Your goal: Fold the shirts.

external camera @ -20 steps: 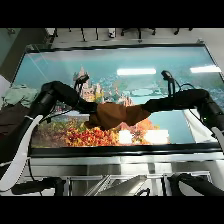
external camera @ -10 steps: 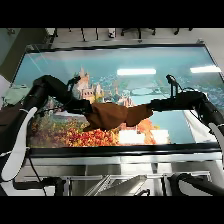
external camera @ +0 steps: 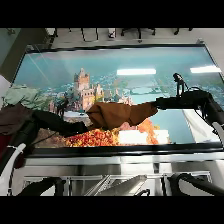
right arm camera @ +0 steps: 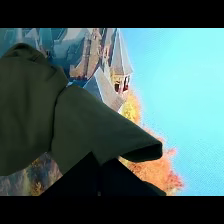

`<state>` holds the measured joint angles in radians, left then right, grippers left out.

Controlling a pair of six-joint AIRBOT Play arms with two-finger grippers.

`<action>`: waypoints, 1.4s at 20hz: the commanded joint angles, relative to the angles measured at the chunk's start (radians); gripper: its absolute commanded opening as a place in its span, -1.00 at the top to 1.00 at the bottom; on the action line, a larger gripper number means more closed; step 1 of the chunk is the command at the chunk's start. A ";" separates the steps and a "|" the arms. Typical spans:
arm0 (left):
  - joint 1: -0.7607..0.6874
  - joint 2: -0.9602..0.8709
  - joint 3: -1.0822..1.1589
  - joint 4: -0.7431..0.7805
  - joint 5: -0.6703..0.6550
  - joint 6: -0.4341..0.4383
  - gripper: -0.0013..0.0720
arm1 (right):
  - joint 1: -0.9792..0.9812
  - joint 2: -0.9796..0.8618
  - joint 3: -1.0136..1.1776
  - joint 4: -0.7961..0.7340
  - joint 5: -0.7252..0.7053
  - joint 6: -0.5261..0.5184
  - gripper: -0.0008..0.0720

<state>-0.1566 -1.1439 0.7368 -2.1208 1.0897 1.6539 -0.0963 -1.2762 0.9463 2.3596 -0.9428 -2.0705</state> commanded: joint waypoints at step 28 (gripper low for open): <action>0.300 0.292 1.291 -0.043 0.058 0.112 0.91 | -0.040 0.476 0.917 0.002 -0.025 0.035 0.94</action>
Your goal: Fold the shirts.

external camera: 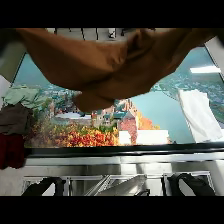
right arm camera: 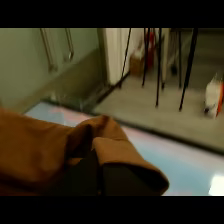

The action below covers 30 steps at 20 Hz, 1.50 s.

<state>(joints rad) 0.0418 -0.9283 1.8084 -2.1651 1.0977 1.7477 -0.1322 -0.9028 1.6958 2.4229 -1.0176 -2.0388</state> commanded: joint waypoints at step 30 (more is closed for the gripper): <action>0.098 -0.622 -0.608 -0.079 -0.036 0.058 0.91 | -0.023 -0.465 -0.400 -0.042 0.055 0.165 -0.08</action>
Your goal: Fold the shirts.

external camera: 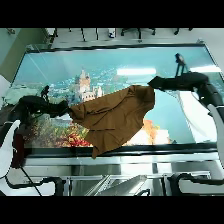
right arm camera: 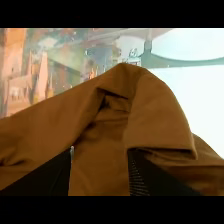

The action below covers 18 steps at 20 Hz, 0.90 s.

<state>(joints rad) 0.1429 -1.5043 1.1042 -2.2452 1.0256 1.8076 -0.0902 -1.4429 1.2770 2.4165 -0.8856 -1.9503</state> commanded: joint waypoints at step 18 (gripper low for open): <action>-0.003 -0.048 0.219 0.002 0.051 -0.001 0.91 | 0.538 0.264 -0.822 0.046 0.195 0.482 -0.07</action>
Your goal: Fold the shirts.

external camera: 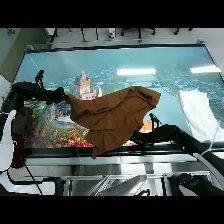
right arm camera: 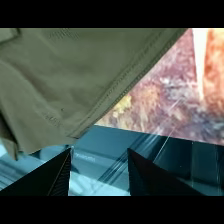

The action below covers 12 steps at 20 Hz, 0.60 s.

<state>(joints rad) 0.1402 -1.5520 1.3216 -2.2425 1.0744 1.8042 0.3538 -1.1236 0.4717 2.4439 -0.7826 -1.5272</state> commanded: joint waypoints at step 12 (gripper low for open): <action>0.000 0.000 0.002 -0.001 0.002 0.003 0.91 | 0.161 -0.230 0.198 0.029 0.210 0.026 0.93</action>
<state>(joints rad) 0.1402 -1.5520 1.3220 -2.2433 1.0763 1.8076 0.5045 -1.3205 0.6125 2.4622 -0.6014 -1.4738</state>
